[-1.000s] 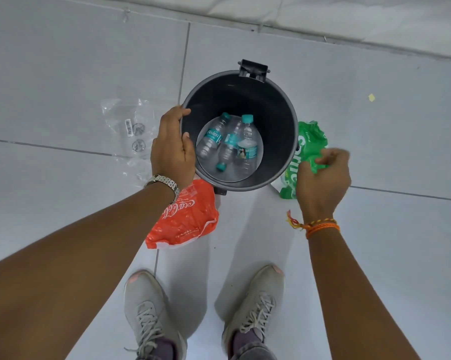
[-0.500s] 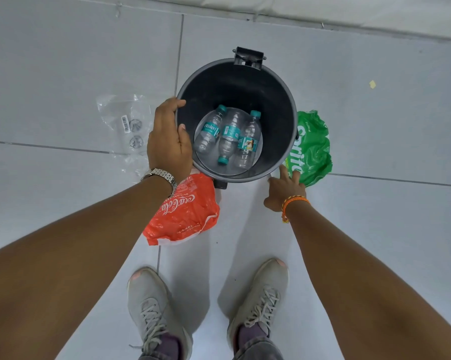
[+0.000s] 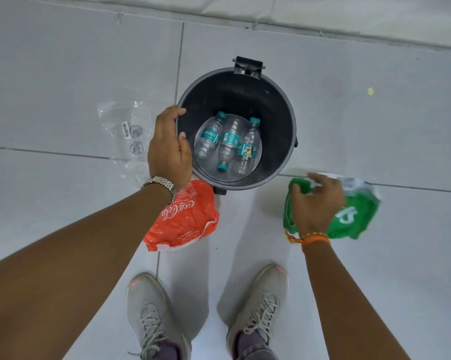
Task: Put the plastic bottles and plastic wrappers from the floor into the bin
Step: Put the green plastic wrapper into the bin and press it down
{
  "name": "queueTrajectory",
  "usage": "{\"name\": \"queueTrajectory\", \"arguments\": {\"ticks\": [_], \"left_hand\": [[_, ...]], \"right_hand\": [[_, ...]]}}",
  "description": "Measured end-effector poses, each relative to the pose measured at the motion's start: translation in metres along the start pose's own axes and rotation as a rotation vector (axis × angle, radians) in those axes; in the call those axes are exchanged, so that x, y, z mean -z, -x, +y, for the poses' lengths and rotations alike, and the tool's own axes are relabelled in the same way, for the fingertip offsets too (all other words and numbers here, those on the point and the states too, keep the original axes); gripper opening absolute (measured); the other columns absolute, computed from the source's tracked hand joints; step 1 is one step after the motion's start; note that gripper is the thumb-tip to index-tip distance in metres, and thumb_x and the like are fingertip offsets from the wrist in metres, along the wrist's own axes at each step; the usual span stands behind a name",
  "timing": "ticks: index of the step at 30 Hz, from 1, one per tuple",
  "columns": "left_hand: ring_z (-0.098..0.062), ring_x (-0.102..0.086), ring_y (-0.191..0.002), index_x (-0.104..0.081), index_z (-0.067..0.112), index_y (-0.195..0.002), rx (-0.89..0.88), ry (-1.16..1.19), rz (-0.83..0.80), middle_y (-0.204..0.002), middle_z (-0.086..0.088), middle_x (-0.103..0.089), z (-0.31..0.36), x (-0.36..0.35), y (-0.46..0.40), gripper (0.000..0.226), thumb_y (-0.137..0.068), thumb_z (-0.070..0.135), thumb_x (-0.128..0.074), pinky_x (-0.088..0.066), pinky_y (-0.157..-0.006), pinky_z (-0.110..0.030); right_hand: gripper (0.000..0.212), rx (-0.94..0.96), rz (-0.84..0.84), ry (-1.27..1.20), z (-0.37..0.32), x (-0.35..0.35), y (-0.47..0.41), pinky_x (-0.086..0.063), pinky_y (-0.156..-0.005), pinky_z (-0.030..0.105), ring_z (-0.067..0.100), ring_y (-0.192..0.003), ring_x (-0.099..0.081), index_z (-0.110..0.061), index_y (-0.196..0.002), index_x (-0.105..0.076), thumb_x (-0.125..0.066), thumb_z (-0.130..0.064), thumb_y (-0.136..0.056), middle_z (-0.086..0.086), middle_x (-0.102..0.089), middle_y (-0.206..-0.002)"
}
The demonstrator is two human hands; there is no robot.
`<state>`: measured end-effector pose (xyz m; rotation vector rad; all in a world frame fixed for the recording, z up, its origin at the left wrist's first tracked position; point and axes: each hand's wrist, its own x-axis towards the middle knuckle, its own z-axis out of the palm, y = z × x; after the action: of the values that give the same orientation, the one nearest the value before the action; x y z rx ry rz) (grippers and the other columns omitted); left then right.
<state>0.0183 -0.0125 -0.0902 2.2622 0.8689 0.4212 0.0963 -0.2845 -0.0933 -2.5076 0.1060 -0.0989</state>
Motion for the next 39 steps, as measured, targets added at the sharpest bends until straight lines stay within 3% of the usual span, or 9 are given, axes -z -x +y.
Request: {"name": "queueTrajectory", "arguments": {"ticks": [4, 8, 11, 14, 20, 25, 30, 36, 39], "left_hand": [[-0.008, -0.052, -0.122, -0.049, 0.016, -0.139, -0.007, 0.014, -0.023, -0.147, -0.001, -0.049, 0.002, 0.002, -0.001, 0.042, -0.097, 0.010, -0.042, -0.039, -0.089, -0.005], [-0.021, -0.058, -0.122, -0.048, 0.017, -0.139, -0.005, 0.031, -0.031, -0.147, -0.001, -0.049, 0.003, 0.004, -0.002, 0.044, -0.096, 0.012, -0.041, -0.051, -0.090, -0.025], [-0.018, -0.060, -0.114, -0.049, 0.018, -0.137, 0.003, 0.059, -0.029, -0.143, 0.000, -0.051, 0.005, 0.006, -0.003, 0.046, -0.092, 0.007, -0.044, -0.053, -0.083, -0.032], [-0.018, -0.062, -0.107, -0.048, 0.022, -0.135, 0.064, 0.115, -0.037, -0.135, 0.004, -0.055, 0.006, 0.007, -0.004, 0.042, -0.094, 0.016, -0.052, -0.053, -0.083, -0.037], [-0.022, -0.061, -0.106, -0.047, 0.016, -0.135, -0.046, 0.098, -0.035, -0.132, 0.001, -0.054, -0.004, 0.007, -0.006, 0.045, -0.091, 0.012, -0.046, -0.053, -0.076, -0.043], [-0.021, -0.060, -0.113, -0.048, 0.016, -0.136, -0.035, 0.071, -0.012, -0.138, 0.004, -0.052, -0.001, 0.004, -0.003, 0.052, -0.086, 0.004, -0.044, -0.054, -0.076, -0.044], [-0.021, -0.060, -0.113, -0.049, 0.017, -0.136, -0.017, 0.073, -0.009, -0.139, 0.001, -0.052, -0.001, 0.004, -0.003, 0.052, -0.086, 0.006, -0.042, -0.056, -0.074, -0.046], [-0.021, -0.062, -0.104, -0.050, 0.016, -0.135, -0.040, 0.085, -0.013, -0.141, -0.001, -0.052, -0.001, 0.007, -0.003, 0.049, -0.088, 0.006, -0.041, -0.056, -0.069, -0.046], [-0.020, -0.062, -0.086, -0.050, 0.017, -0.134, -0.038, 0.077, -0.007, -0.140, 0.000, -0.053, 0.002, 0.005, -0.002, 0.048, -0.088, 0.006, -0.041, -0.054, -0.060, -0.045]], "right_hand": [[0.034, -0.113, 0.274, -0.285, -0.063, 0.059, 0.001, -0.057, -0.066, 0.035, 0.018, -0.065, -0.061, -0.009, -0.102, -0.076, -0.083, -0.016, -0.070, 0.008, -0.071, -0.091], [0.026, 0.268, 0.251, -0.381, -0.150, 0.102, 0.020, -0.057, -0.074, 0.037, 0.015, -0.080, -0.068, -0.002, -0.098, -0.076, -0.087, -0.008, -0.075, 0.011, -0.070, -0.093], [0.024, 0.421, 0.020, -0.436, -0.195, 0.074, 0.038, -0.048, -0.082, 0.014, 0.005, -0.083, -0.065, -0.003, -0.095, -0.077, -0.087, -0.003, -0.073, 0.014, -0.069, -0.100], [0.031, 0.273, -0.229, -0.538, -0.209, 0.014, 0.045, -0.046, -0.071, 0.005, 0.010, -0.064, -0.065, -0.007, -0.097, -0.078, -0.085, 0.002, -0.069, 0.008, -0.068, -0.101], [0.022, -0.039, -0.438, -0.519, -0.197, -0.068, 0.027, -0.059, -0.066, 0.022, 0.006, -0.067, -0.067, -0.009, -0.093, -0.075, -0.081, 0.001, -0.074, -0.001, -0.073, -0.088], [0.063, -0.032, -0.725, -0.158, -0.174, -0.110, 0.007, -0.058, -0.087, 0.037, 0.032, -0.104, -0.064, -0.002, -0.133, -0.051, -0.072, 0.000, -0.074, 0.018, -0.065, -0.115], [0.057, 0.106, -1.182, 0.235, -0.176, -0.101, -0.001, -0.052, -0.101, 0.044, 0.038, -0.123, -0.057, 0.000, -0.140, -0.048, -0.063, -0.011, -0.086, 0.023, -0.054, -0.140], [0.033, 0.432, -0.531, 0.181, -0.186, -0.029, -0.026, -0.055, -0.088, 0.048, 0.032, -0.108, -0.063, -0.012, -0.119, -0.067, -0.058, -0.020, -0.088, 0.010, -0.066, -0.121], [0.043, 0.472, -0.657, 0.586, -0.172, -0.017, -0.043, -0.039, -0.102, 0.057, 0.039, -0.134, -0.040, -0.018, -0.129, -0.062, -0.060, -0.030, -0.087, 0.005, -0.050, -0.146]]}}
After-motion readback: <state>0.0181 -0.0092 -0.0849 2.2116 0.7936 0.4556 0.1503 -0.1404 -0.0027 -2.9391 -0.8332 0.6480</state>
